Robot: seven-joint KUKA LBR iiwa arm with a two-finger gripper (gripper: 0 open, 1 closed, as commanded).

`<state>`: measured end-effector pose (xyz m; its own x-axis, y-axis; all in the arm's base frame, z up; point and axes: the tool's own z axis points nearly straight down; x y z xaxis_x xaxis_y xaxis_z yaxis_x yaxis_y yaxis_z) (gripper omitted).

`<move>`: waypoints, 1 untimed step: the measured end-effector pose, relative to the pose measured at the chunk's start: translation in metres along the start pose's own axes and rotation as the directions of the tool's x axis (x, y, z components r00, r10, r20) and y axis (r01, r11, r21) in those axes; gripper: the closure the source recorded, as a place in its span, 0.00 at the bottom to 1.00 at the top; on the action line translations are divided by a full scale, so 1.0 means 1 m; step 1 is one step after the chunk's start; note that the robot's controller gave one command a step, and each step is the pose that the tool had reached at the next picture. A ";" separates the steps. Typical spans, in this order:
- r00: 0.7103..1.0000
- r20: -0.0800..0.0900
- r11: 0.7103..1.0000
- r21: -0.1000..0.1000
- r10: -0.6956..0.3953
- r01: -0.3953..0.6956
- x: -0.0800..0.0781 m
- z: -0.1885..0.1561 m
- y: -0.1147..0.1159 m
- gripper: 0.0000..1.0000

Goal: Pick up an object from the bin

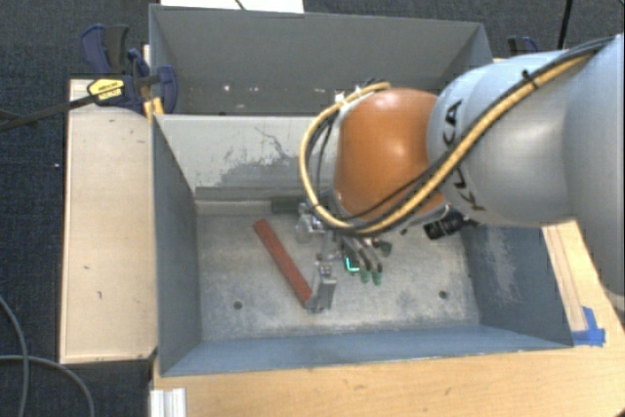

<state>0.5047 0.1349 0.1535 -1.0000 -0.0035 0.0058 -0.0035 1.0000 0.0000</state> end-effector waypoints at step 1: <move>1.000 0.007 1.000 -0.001 0.004 -0.004 -0.002 -0.004 -0.001 0.00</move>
Offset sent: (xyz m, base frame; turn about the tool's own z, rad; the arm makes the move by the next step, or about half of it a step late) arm -0.0016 0.0293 -0.0431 0.2738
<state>0.5068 0.1344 0.1570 -1.0000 0.0006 -0.0015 0.0006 1.0000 0.0011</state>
